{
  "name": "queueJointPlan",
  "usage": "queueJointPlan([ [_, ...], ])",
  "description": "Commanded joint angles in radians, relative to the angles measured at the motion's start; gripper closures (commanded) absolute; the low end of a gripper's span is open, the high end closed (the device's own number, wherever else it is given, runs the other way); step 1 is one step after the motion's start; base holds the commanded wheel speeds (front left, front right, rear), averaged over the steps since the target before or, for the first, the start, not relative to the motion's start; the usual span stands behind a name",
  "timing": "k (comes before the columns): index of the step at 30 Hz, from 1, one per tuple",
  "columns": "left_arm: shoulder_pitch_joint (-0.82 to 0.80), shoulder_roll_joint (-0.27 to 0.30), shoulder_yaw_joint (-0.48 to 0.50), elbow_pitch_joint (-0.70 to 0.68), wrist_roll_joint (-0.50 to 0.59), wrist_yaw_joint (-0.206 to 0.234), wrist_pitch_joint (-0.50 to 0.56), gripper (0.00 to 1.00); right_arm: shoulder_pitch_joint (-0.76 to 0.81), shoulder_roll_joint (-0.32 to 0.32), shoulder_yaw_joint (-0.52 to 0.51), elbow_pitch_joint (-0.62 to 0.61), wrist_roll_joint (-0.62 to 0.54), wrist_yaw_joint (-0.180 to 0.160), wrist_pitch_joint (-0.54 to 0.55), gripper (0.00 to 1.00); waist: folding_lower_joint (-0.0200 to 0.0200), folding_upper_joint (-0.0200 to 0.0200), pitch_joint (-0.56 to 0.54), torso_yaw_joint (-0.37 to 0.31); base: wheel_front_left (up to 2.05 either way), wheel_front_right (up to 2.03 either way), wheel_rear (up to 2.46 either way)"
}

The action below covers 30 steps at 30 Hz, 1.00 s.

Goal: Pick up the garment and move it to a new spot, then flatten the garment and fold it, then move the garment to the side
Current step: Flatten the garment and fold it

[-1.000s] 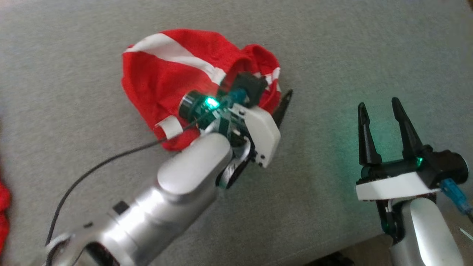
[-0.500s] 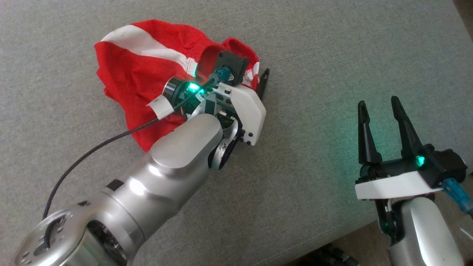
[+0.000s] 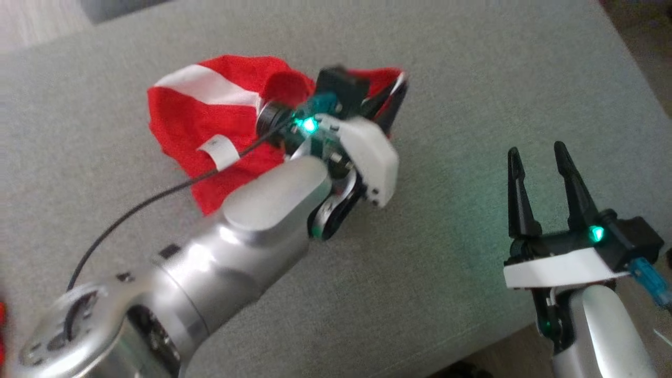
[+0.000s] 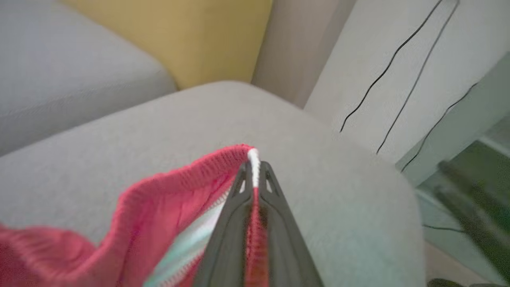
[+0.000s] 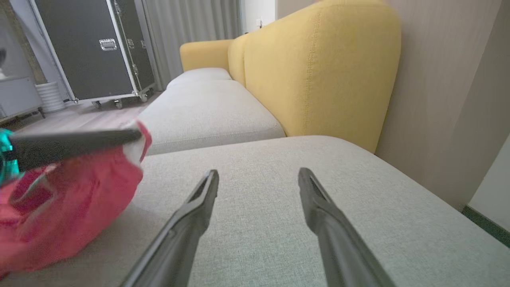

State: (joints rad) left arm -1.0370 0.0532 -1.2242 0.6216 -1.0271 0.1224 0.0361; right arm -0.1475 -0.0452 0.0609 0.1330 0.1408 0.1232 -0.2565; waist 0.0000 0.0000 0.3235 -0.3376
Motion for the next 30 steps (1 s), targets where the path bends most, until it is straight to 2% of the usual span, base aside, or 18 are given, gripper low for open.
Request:
queueJointPlan([
  [1, -0.089, -0.003, 0.036, -0.05, -0.018, -0.007, -0.023, 1.0, 0.017, -0.005, 0.023, -0.026, -0.002, 0.008, -0.005, 0.0, 0.0, 0.0, -0.05, 0.001, 0.0, 0.0, 0.0],
  [7, -0.211, -0.003, 0.111, -0.154, -0.126, -0.066, -0.111, 1.0, 0.077, -0.005, 0.013, -0.016, -0.02, 0.008, -0.005, 0.0, 0.0, 0.0, -0.161, 0.032, 0.0, 0.0, 0.0],
  [12, -0.272, 0.0, 0.232, -0.227, -0.238, -0.1, -0.175, 1.0, 0.11, -0.005, 0.0, -0.008, -0.031, 0.008, -0.005, 0.0, 0.0, 0.0, -0.215, 0.071, 0.0, 0.0, 0.0],
  [16, -0.191, 0.064, 0.264, -0.264, -0.29, -0.108, -0.177, 1.0, 0.122, -0.005, -0.024, -0.015, -0.035, 0.008, -0.005, 0.0, 0.0, 0.0, -0.225, 0.125, 0.0, 0.0, 0.0],
  [19, -0.061, 0.166, 0.211, -0.294, -0.244, -0.112, -0.213, 1.0, 0.129, -0.005, -0.02, 0.0, -0.045, 0.008, -0.005, 0.0, 0.0, 0.0, -0.218, 0.163, 0.0, 0.0, 0.0],
  [21, 0.075, 0.208, 0.206, -0.312, -0.268, -0.12, -0.249, 1.0, 0.13, -0.005, -0.024, 0.007, -0.051, 0.008, -0.005, 0.0, 0.0, 0.0, -0.205, 0.191, 0.0, 0.0, 0.0],
  [23, 0.188, 0.246, 0.183, -0.315, -0.235, -0.124, -0.277, 1.0, 0.128, -0.005, -0.033, 0.007, -0.053, 0.008, -0.005, 0.0, 0.0, 0.0, -0.181, 0.225, 0.0, 0.0, 0.0],
  [26, 0.325, 0.258, 0.177, -0.283, -0.15, -0.124, -0.296, 1.0, 0.122, -0.005, -0.041, 0.013, -0.05, 0.008, -0.005, 0.0, 0.0, 0.0, -0.147, 0.274, 0.0, 0.0, 0.0],
  [30, 0.481, 0.204, 0.346, -0.277, 0.053, -0.132, -0.297, 1.0, 0.12, -0.005, -0.041, 0.007, -0.047, 0.008, -0.005, 0.0, 0.0, 0.0, -0.116, 0.326, 0.0, 0.0, 0.0],
])
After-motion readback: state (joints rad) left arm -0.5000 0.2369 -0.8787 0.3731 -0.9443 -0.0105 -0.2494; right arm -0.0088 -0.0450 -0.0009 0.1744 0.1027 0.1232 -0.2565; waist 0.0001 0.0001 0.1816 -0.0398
